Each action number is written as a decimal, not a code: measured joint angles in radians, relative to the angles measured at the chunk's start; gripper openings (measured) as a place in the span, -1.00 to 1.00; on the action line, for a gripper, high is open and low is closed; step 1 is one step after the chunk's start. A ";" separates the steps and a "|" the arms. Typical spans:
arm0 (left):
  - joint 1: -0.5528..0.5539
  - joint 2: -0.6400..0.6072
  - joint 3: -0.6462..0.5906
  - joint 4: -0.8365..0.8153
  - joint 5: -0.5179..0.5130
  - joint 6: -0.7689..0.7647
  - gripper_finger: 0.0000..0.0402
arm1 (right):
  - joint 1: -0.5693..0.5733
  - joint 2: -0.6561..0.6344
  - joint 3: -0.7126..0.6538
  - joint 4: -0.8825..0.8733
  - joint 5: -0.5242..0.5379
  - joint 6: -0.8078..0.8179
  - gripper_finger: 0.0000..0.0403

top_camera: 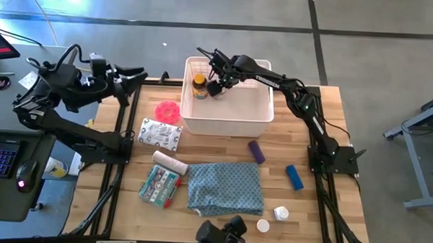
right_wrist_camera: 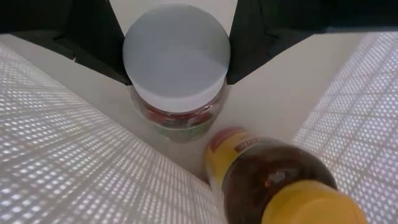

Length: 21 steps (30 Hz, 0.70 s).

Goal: Pick & place medical supplies in basket/bin
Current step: Put the green pill bottle into the white bin

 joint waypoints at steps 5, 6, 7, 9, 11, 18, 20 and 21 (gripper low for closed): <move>0.000 0.000 0.000 0.000 -0.013 -0.021 0.00 | 0.000 0.000 0.000 0.005 0.005 -0.035 0.23; 0.000 0.000 0.000 0.000 -0.014 -0.021 0.00 | 0.000 0.000 0.000 0.006 0.010 -0.038 0.23; 0.000 0.000 0.000 0.000 -0.017 -0.021 0.00 | 0.000 0.000 0.000 0.006 0.012 -0.042 0.24; 0.000 0.000 0.000 0.000 -0.018 -0.021 0.00 | 0.000 0.000 0.000 0.011 0.013 -0.055 0.24; 0.000 0.000 0.000 0.000 -0.018 -0.021 0.00 | 0.000 0.000 0.000 0.017 0.013 -0.075 0.24; 0.000 0.000 0.000 0.000 -0.017 -0.025 0.00 | 0.001 0.000 0.000 0.019 0.009 -0.131 0.24; 0.000 0.000 0.000 0.000 -0.017 -0.033 0.00 | 0.001 0.000 0.000 0.019 0.004 -0.133 0.24; 0.000 0.000 0.000 0.000 -0.017 -0.038 0.00 | 0.001 0.000 0.000 0.019 -0.004 -0.133 0.24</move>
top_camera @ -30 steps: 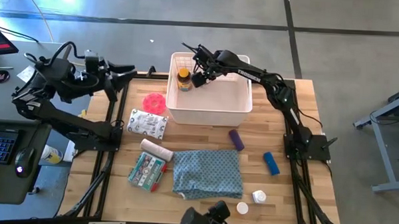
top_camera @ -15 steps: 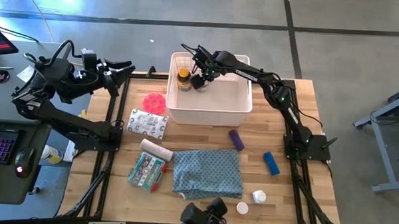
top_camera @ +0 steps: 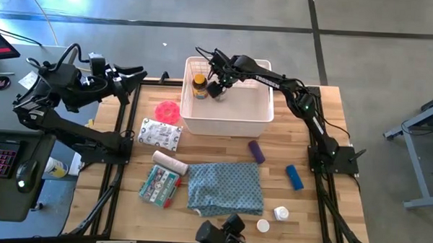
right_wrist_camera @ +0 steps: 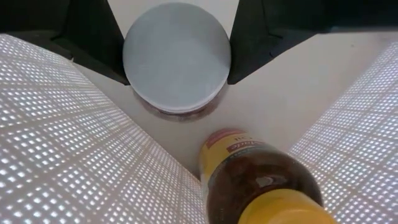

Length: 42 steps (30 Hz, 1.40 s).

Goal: Pick & place medical supplies in basket/bin
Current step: Put the green pill bottle into the white bin

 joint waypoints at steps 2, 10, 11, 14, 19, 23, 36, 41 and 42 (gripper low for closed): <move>0.000 0.000 0.000 0.000 0.000 -0.006 0.00 | 0.000 0.000 0.000 0.000 -0.016 -0.007 0.24; 0.000 0.000 0.000 0.000 0.022 -0.009 0.00 | 0.001 0.000 0.000 -0.004 -0.039 -0.026 0.24; 0.000 0.000 0.000 0.000 0.022 -0.010 0.00 | 0.000 0.000 0.000 -0.004 -0.039 -0.026 0.24; 0.000 0.000 0.000 0.000 0.022 -0.010 0.00 | 0.000 0.000 0.000 -0.001 -0.059 -0.026 0.24; 0.000 0.000 0.000 0.000 0.022 -0.011 0.00 | -0.003 -0.001 0.000 0.036 -0.123 -0.034 0.25; 0.000 0.000 0.000 -0.001 0.022 -0.010 0.00 | -0.007 -0.001 0.000 0.036 -0.144 -0.038 0.39; 0.000 -0.010 0.000 -0.028 0.067 -0.009 0.00 | -0.004 -0.046 0.000 -0.031 -0.122 -0.024 0.68; 0.000 -0.016 0.000 -0.029 0.067 -0.008 0.00 | 0.007 -0.116 0.001 -0.096 -0.115 0.033 0.64; 0.000 -0.018 0.000 -0.029 0.066 -0.008 0.00 | 0.009 -0.125 0.001 -0.114 -0.122 0.049 0.63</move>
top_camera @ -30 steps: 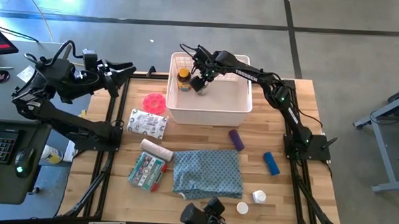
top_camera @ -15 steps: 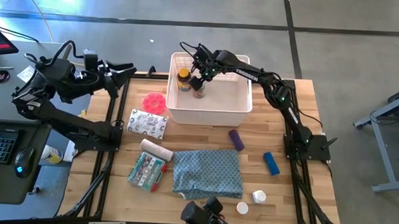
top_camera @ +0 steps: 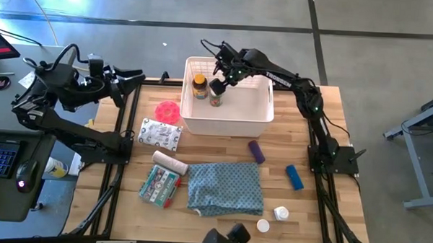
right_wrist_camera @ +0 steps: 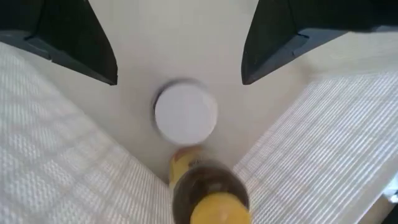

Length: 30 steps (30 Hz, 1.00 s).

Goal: Pick & place medical supplies in basket/bin
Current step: Put the green pill bottle into the white bin

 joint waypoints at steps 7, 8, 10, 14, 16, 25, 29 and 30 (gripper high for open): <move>0.000 0.000 0.000 0.000 -0.001 0.008 0.00 | 0.035 0.004 -0.055 -0.023 -0.060 0.021 0.53; 0.000 0.000 0.000 -0.001 -0.001 0.009 0.00 | 0.041 0.004 -0.081 -0.011 -0.061 0.025 0.51; 0.000 0.000 0.000 -0.001 -0.001 0.010 0.00 | 0.050 0.006 -0.138 0.012 -0.068 0.040 0.47; 0.000 0.000 0.000 -0.001 -0.003 0.010 0.00 | 0.060 0.008 -0.244 0.107 -0.097 0.078 0.38; 0.000 0.000 0.000 -0.001 -0.003 0.010 0.00 | 0.060 0.008 -0.283 0.168 -0.097 0.104 0.32; 0.000 0.000 0.000 -0.032 -0.003 0.000 0.00 | 0.054 0.008 -0.377 0.356 0.005 0.191 0.13; 0.000 0.000 0.000 -0.038 -0.003 -0.003 0.00 | 0.051 0.008 -0.377 0.362 0.053 0.189 0.08; 0.000 0.000 0.000 -0.043 -0.003 -0.008 0.00 | 0.051 0.008 -0.377 0.362 0.070 0.187 0.06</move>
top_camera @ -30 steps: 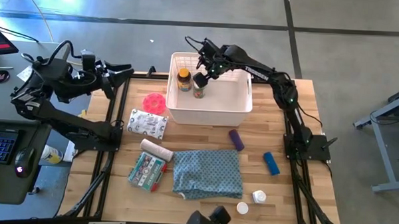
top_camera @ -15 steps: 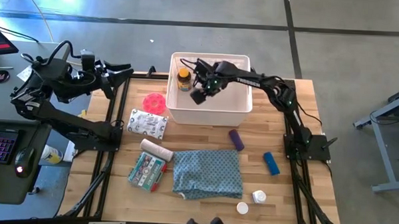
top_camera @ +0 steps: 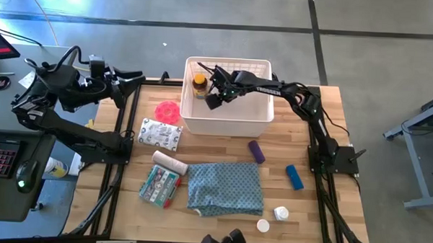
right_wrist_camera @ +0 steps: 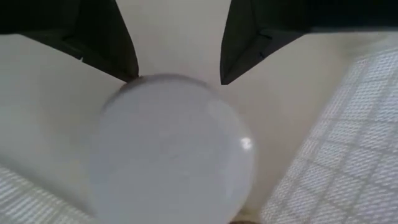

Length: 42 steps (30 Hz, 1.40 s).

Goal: Pick & place medical supplies in basket/bin
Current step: Put the green pill bottle into the white bin, then put the mailer bag into the white bin

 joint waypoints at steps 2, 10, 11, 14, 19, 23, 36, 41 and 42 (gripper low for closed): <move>0.000 0.000 0.000 -0.010 0.000 -0.017 0.00 | -0.001 0.000 0.000 0.005 0.020 -0.004 0.04; 0.000 0.001 0.000 -0.030 0.000 -0.044 0.00 | -0.010 0.000 0.000 0.089 0.119 0.001 0.01; 0.000 0.001 0.000 -0.040 0.000 -0.054 0.00 | -0.012 0.000 0.000 0.096 0.136 0.001 0.01; 0.000 0.001 0.000 -0.061 0.002 -0.082 0.00 | -0.018 0.000 0.000 0.122 0.167 0.001 0.01; 0.000 0.001 0.000 -0.071 0.003 -0.106 0.00 | -0.033 0.000 0.000 0.178 0.153 0.001 0.01; 0.000 0.001 0.000 -0.071 0.003 -0.123 0.00 | -0.038 0.000 0.000 0.209 0.140 0.001 0.01; 0.000 0.001 0.000 -0.071 0.003 -0.144 0.00 | -0.040 0.000 0.000 0.095 -0.018 -0.032 0.01; 0.000 0.001 0.000 -0.119 0.013 -0.149 0.00 | -0.044 -0.006 0.000 0.034 -0.107 -0.033 0.01; 0.000 0.001 0.000 -0.132 0.020 -0.152 0.00 | -0.045 -0.013 0.000 0.026 -0.110 -0.033 0.01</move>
